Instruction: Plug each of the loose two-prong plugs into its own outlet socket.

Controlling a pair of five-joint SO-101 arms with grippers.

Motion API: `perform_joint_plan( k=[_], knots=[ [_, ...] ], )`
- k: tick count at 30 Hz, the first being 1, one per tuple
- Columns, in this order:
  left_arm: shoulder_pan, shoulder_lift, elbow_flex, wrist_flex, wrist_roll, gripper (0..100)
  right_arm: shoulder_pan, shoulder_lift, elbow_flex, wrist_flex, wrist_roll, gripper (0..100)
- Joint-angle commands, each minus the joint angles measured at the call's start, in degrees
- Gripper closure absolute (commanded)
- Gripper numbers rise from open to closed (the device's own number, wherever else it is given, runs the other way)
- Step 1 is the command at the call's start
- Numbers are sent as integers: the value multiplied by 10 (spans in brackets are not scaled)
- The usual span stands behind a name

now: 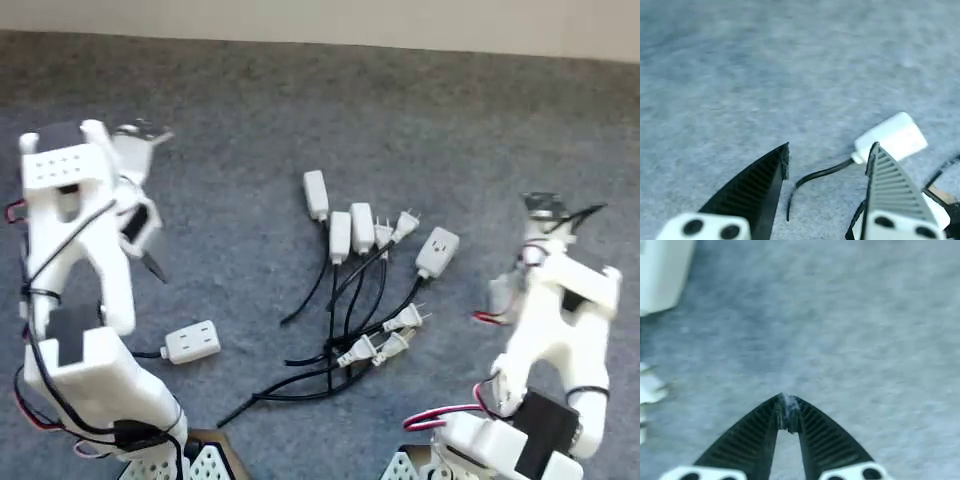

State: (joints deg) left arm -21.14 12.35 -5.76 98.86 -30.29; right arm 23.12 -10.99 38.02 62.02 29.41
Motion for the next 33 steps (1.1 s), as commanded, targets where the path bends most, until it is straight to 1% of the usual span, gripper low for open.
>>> perform_joint_plan(
  k=[1,3,5,7,11,14,18,24,27,30,33],
  knots=[
    [49,-73,69,-51,37,739,-119,-19,7,66,-149,994],
    [57,-92,93,-69,58,739,-166,-19,9,91,-205,994],
    [65,-109,110,-81,60,740,-201,-19,10,100,-249,994],
    [65,-122,124,-91,60,740,-226,-21,10,104,-274,994],
    [65,-131,149,-113,60,740,-262,-65,17,104,-301,993],
    [65,-131,167,-132,59,740,-301,-125,60,86,-299,993],
    [65,-131,178,-147,59,740,-325,-175,114,64,-265,993],
    [65,-131,182,-147,59,740,-335,-157,153,29,-264,993],
    [64,-130,182,-146,60,740,-352,-153,170,7,-269,992],
    [63,-129,182,-146,61,740,-397,-154,179,7,-274,990],
    [62,-128,182,-147,61,740,-419,-154,179,7,-309,942]
  ],
)
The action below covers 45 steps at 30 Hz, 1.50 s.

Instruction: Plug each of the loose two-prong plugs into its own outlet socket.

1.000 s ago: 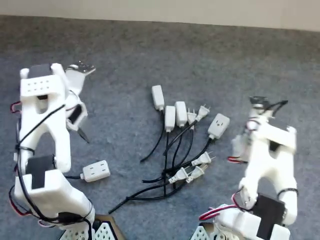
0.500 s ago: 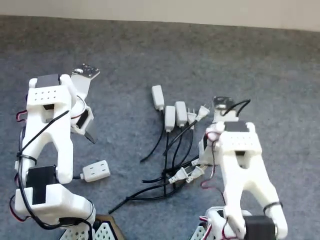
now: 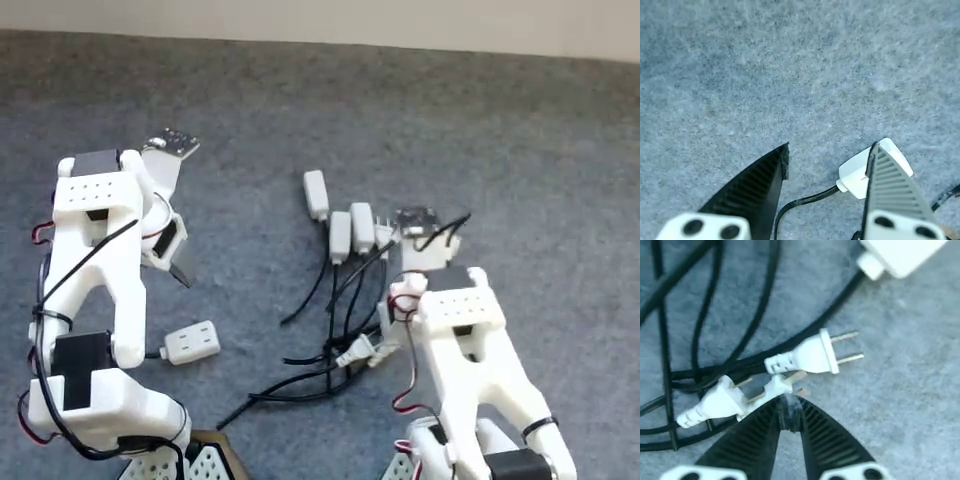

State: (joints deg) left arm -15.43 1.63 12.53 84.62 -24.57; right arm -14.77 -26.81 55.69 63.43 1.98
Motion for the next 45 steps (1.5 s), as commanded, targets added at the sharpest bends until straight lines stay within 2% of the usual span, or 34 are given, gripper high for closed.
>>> perform_joint_plan(
  k=[1,7,13,17,25,29,32,35,39,42,45],
  knots=[
    [5,-21,-1,-4,4,740,-40,3,2,-7,-41,920],
    [7,-21,-1,-5,3,740,-44,-7,7,-7,-43,871],
    [7,-21,-1,-13,3,740,-51,-157,88,-44,-43,868],
    [7,-21,-1,-13,4,740,-82,-214,137,-68,-43,868],
    [7,-21,13,-12,3,740,-146,-217,145,-69,-43,868],
    [7,-21,12,-13,4,740,-204,-215,164,-71,-44,868],
    [7,-21,13,-13,4,740,-215,-216,215,-142,-44,868],
    [7,-21,14,-13,4,740,-200,-216,272,-217,-44,868],
    [7,-21,14,-10,4,740,-153,-216,270,-218,-44,889],
    [7,-21,14,-9,4,740,-100,-216,244,-218,-26,991],
    [7,-21,14,-9,4,740,-14,-216,205,-219,26,992]
  ],
)
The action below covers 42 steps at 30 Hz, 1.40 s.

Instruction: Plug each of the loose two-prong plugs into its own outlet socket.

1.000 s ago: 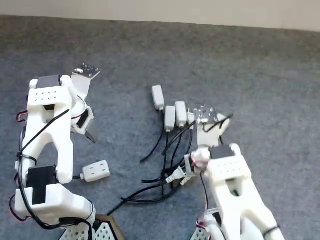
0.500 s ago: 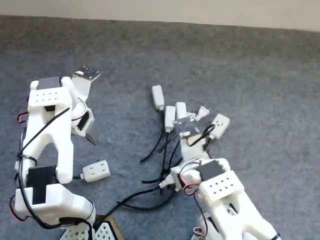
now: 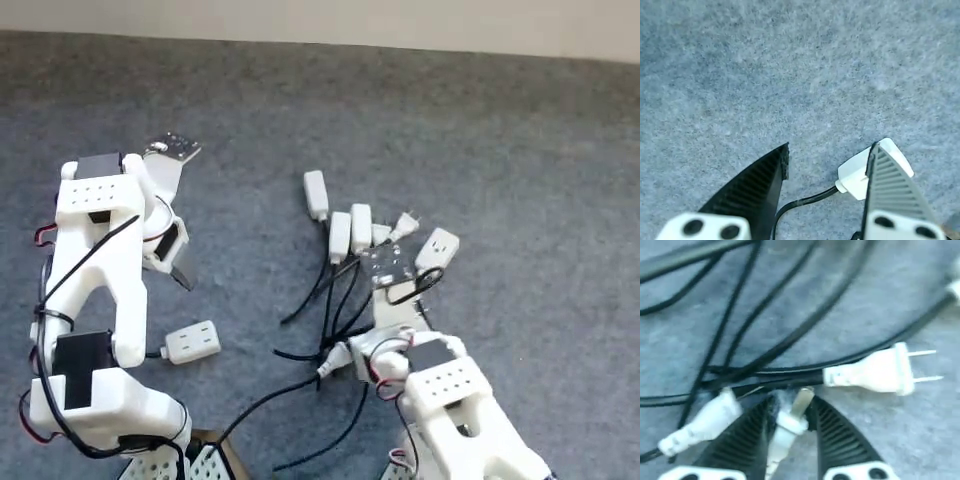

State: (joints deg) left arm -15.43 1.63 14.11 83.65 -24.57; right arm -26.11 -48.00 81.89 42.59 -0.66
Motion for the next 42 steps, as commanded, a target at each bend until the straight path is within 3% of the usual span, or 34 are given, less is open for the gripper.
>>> perform_joint_plan(
  k=[1,9,17,20,23,26,35,42],
  knots=[
    [6,-21,-2,1,4,740,133,-4,-77,-11,62,993],
    [8,-21,0,1,5,740,325,1,-280,15,188,993],
    [80,-21,0,-1,84,740,389,200,-505,87,300,993],
    [116,-26,13,-9,105,740,415,297,-572,87,396,993],
    [136,-27,38,-52,124,740,433,377,-612,87,491,993],
    [136,-27,73,-109,149,740,433,433,-614,87,539,993],
    [87,-26,102,-132,192,740,380,554,-614,19,504,992],
    [88,-27,124,-174,190,740,387,601,-614,-16,467,988]
  ],
)
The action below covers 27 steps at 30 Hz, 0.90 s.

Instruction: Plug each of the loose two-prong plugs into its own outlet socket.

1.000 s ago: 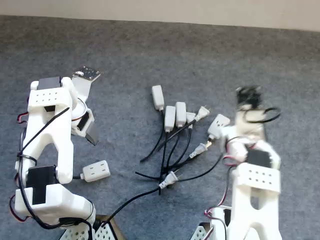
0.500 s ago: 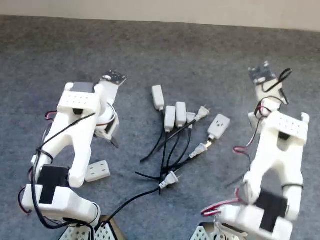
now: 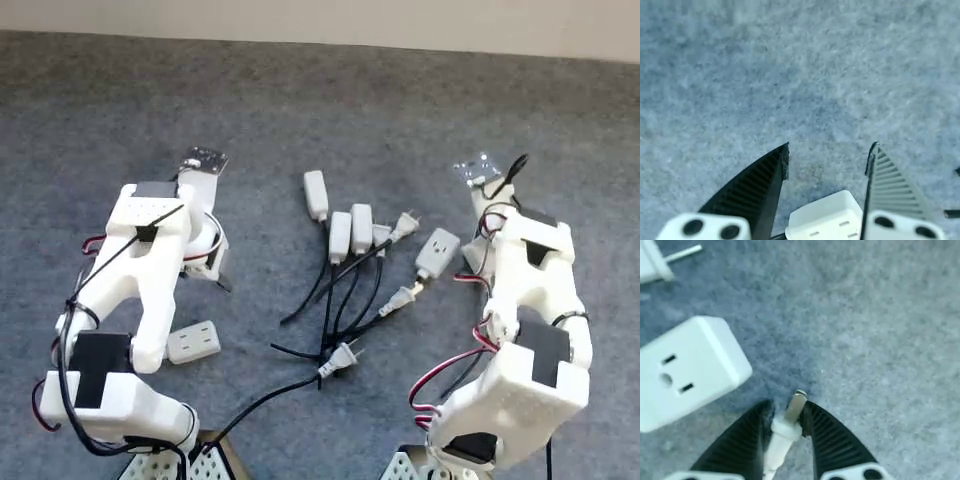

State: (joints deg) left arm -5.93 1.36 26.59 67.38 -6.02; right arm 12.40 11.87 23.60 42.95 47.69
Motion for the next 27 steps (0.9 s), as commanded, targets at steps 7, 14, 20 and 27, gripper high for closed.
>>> perform_joint_plan(
  k=[7,14,20,27],
  knots=[
    [-7,-24,-1,-12,4,740,41,0,-30,-8,-58,833],
    [-6,-23,-1,-28,4,740,57,-13,-30,73,-152,828],
    [-6,-23,3,-27,4,740,62,-86,44,124,-186,828],
    [-6,-23,3,-25,4,740,60,-164,175,22,-187,828]
  ],
)
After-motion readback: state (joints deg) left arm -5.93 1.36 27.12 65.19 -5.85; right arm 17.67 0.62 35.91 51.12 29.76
